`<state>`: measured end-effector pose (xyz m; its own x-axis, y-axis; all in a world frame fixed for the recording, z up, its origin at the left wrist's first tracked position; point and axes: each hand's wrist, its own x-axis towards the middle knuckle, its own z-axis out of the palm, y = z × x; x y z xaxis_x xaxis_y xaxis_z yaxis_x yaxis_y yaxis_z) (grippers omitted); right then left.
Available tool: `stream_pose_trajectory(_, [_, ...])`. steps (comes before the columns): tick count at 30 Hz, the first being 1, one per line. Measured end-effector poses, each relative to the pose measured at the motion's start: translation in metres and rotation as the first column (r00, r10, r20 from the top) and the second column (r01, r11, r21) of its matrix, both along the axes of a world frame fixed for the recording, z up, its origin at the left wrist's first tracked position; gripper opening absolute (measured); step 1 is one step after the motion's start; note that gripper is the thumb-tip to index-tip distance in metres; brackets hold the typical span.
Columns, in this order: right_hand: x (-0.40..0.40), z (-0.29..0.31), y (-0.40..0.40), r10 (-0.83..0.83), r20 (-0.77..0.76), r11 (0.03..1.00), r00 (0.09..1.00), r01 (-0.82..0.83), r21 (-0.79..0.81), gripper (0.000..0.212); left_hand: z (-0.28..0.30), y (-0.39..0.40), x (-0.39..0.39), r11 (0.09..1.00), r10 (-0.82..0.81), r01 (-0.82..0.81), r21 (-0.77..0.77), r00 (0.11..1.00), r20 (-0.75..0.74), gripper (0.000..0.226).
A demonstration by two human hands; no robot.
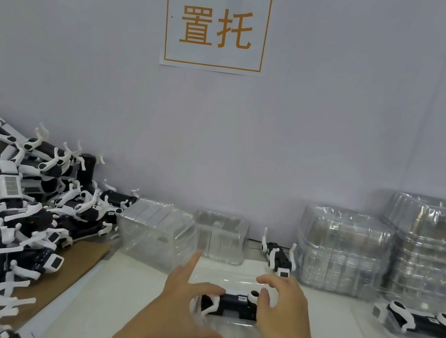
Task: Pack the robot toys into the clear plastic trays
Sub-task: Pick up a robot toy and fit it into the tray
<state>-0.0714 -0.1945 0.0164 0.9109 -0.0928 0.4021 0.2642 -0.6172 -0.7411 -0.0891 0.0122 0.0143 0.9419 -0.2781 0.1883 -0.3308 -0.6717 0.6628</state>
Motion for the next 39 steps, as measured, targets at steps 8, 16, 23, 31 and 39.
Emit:
stream_pose_trajectory(8, [0.003,-0.004,0.001,0.012,0.041,0.999,0.999,-0.013,0.041,0.027,-0.005,-0.006,0.001,0.998,0.052,-0.052,0.033,0.999,0.005,0.069])
stream_pose_trajectory(16, [0.004,0.005,-0.005,-0.173,0.177,0.911,0.969,0.089,0.403,0.025,-0.002,-0.006,0.002,0.945,0.184,-0.160,-0.284,0.981,0.059,0.055])
stream_pose_trajectory(23, [0.003,0.007,-0.001,-0.123,0.156,0.797,0.980,0.004,0.604,0.030,0.014,-0.010,-0.002,0.548,0.115,-0.192,-0.814,0.981,-0.155,0.051])
stream_pose_trajectory(31, [-0.013,0.001,0.035,0.195,0.449,0.954,0.872,-0.275,0.120,0.036,0.026,-0.017,-0.012,0.019,-0.457,-0.248,-0.968,0.859,-0.229,0.074])
stream_pose_trajectory(39, [-0.008,-0.001,0.036,0.183,0.554,0.964,0.812,-0.258,0.059,0.042,0.026,-0.019,-0.015,-0.098,-0.574,-0.303,-0.948,0.795,-0.195,0.071])
